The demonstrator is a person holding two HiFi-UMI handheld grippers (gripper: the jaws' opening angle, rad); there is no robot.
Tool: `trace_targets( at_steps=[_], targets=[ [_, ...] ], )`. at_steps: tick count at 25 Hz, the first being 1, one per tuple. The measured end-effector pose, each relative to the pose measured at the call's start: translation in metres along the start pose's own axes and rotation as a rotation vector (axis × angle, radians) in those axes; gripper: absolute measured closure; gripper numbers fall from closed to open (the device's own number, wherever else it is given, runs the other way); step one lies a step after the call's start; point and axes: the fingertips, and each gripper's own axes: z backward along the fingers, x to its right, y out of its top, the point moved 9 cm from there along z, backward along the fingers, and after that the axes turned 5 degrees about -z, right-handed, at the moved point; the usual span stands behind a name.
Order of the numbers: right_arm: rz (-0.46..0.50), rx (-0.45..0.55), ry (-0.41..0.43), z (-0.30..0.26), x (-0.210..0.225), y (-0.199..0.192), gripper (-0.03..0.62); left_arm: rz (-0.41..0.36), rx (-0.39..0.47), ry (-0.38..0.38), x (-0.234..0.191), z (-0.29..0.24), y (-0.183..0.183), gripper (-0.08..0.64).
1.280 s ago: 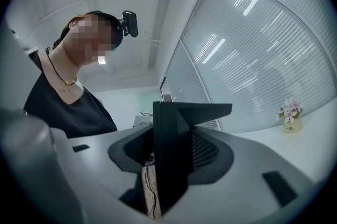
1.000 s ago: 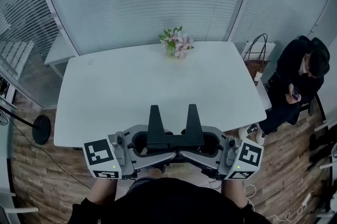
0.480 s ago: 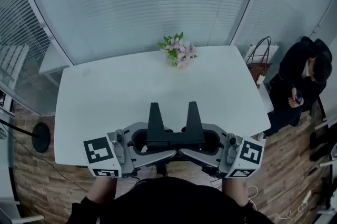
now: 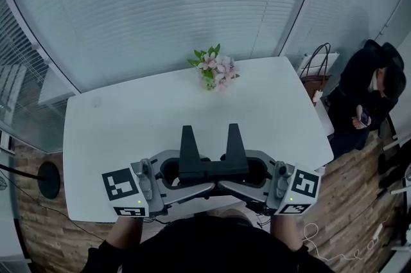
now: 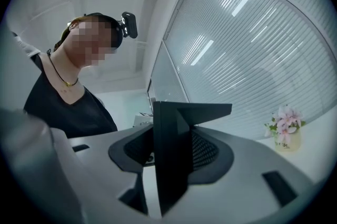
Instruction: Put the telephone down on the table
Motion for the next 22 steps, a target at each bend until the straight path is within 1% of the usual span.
trace_targets(
  at_steps=[4,11,16,22],
  targets=[
    [-0.015,-0.007,0.000,-0.001,0.013,0.000,0.397,0.019,0.003,0.006,-0.012,-0.003,-0.004,0.379],
    [-0.046,-0.030,0.022,0.000,0.037,-0.001,0.397,0.041,0.008,0.037,-0.028,-0.010,-0.011,0.379],
    [-0.088,-0.044,0.035,0.002,0.054,-0.006,0.397,0.081,0.010,0.067,-0.038,-0.015,-0.020,0.379],
    [-0.124,-0.052,0.029,0.006,0.072,-0.015,0.397,0.119,-0.003,0.069,-0.052,-0.022,-0.033,0.379]
  ],
)
